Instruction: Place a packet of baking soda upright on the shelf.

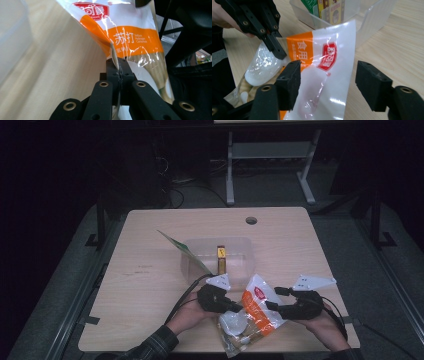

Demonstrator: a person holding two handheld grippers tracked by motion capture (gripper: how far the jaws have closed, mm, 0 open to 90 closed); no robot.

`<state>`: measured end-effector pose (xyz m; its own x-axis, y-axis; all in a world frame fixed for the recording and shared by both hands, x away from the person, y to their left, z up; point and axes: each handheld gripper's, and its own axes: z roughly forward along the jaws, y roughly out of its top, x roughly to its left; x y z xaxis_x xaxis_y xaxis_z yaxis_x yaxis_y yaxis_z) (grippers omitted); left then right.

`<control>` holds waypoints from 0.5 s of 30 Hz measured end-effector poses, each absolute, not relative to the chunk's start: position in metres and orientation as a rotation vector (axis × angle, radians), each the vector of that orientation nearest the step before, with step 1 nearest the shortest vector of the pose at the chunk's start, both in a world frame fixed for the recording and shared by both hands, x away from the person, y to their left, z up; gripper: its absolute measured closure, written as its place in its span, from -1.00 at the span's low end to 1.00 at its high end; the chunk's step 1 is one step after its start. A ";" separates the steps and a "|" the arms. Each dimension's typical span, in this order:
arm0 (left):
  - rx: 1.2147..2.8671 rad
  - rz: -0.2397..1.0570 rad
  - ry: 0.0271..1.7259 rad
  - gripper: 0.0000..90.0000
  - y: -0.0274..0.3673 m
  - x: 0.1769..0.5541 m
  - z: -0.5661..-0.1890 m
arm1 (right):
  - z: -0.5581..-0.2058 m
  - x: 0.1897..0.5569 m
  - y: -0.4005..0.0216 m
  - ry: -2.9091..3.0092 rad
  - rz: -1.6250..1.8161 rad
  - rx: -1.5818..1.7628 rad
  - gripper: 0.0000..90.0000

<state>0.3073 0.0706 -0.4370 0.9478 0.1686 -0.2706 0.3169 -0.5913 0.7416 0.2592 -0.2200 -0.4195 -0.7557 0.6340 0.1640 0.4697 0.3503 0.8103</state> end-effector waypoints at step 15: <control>2.117 -0.043 0.362 0.99 0.101 0.305 -0.405 | -0.421 0.262 -0.212 2.448 1.473 1.018 -0.41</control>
<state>0.3054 0.1010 -0.4053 0.9555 0.2401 -0.1714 0.2733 -0.5018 0.8207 0.2622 -0.2116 -0.4206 -0.7693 0.5930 0.2378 0.4880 0.3051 0.8178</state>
